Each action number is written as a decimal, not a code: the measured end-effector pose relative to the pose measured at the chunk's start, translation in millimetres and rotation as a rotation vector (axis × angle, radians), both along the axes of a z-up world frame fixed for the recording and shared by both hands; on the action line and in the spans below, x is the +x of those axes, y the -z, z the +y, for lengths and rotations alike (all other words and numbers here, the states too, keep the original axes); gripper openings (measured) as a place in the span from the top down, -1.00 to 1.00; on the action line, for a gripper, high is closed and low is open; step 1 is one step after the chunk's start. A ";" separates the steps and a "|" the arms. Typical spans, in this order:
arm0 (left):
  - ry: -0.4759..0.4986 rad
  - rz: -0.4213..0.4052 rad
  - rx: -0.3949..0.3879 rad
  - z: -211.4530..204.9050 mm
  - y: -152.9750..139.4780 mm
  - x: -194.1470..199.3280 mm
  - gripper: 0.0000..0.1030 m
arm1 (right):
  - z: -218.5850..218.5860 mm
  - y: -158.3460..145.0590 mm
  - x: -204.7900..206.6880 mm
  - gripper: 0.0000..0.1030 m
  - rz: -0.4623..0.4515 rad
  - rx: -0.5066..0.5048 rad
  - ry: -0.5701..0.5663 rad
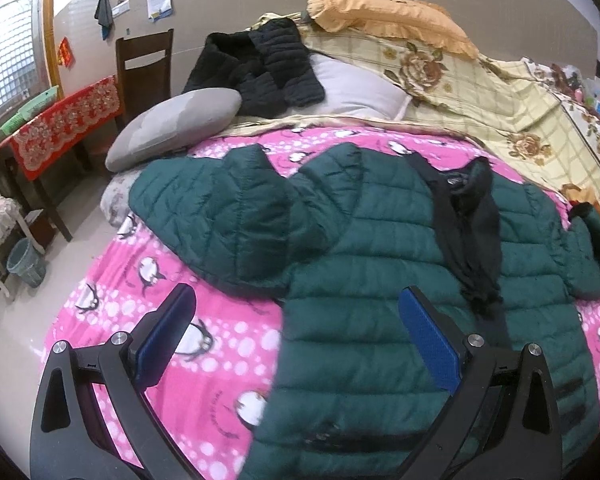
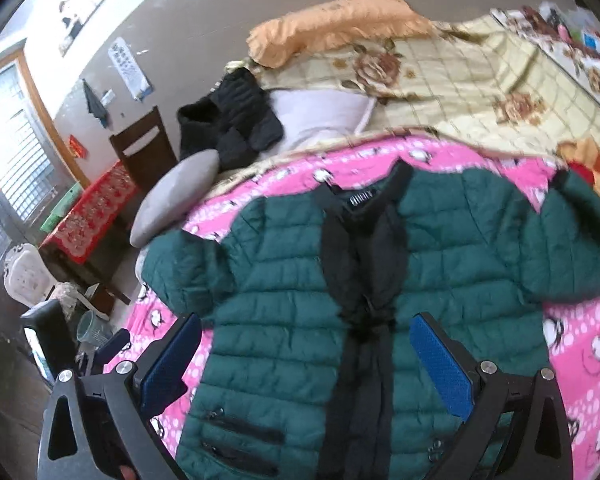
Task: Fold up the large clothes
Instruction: 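Reach the left tool to the sleeve nearest it and grasp the cuff, then lift the sleeve with the left tool and fold it across the jacket body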
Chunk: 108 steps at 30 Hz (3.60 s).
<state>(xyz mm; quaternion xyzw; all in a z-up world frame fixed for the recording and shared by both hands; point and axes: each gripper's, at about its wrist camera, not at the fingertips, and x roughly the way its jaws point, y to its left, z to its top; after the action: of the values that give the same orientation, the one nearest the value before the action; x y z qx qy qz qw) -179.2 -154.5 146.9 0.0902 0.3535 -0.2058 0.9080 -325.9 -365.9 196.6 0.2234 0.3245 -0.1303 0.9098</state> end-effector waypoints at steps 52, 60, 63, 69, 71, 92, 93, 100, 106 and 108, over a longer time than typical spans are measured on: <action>-0.482 0.271 -0.309 131.3 93.0 301.2 -0.98 | -35.0 79.6 51.6 -1.00 0.164 -0.073 -0.005; -0.426 0.313 -0.365 121.8 102.0 312.9 -0.98 | -40.8 87.6 53.6 -1.00 0.175 -0.038 -0.001; -0.416 0.328 -0.408 121.0 105.3 314.8 -0.89 | -41.5 88.2 51.8 -1.00 0.175 -0.040 0.003; -0.373 0.324 -0.434 117.1 104.8 318.2 -0.12 | -42.4 86.0 48.7 -1.00 0.172 -0.047 0.008; -0.356 0.331 -0.457 119.1 102.2 317.8 0.18 | -42.9 85.9 47.2 -1.00 0.169 -0.045 0.013; 0.137 0.029 -0.466 56.5 -73.8 152.1 0.71 | -44.6 66.9 10.4 -1.00 0.125 -0.042 0.041; 0.168 0.022 -0.460 46.6 -79.2 141.3 0.71 | -45.1 66.3 8.6 -1.00 0.125 -0.041 0.043; 0.311 0.041 -0.419 -18.9 -80.1 98.4 0.71 | -46.2 59.4 -11.8 -1.00 0.111 -0.049 0.053; 0.358 0.085 -0.398 -57.4 -66.6 80.3 0.71 | -52.9 54.4 -29.7 -1.00 0.107 -0.051 0.076; 0.368 0.095 -0.390 -67.2 -63.5 74.5 0.71 | -55.4 53.8 -34.0 -1.00 0.107 -0.051 0.080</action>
<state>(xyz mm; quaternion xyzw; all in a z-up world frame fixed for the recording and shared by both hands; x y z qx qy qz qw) -104.7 -221.7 210.4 -0.0336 0.3271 -0.4355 0.8380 -359.9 -421.3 142.8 0.2054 0.3603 -0.1865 0.8906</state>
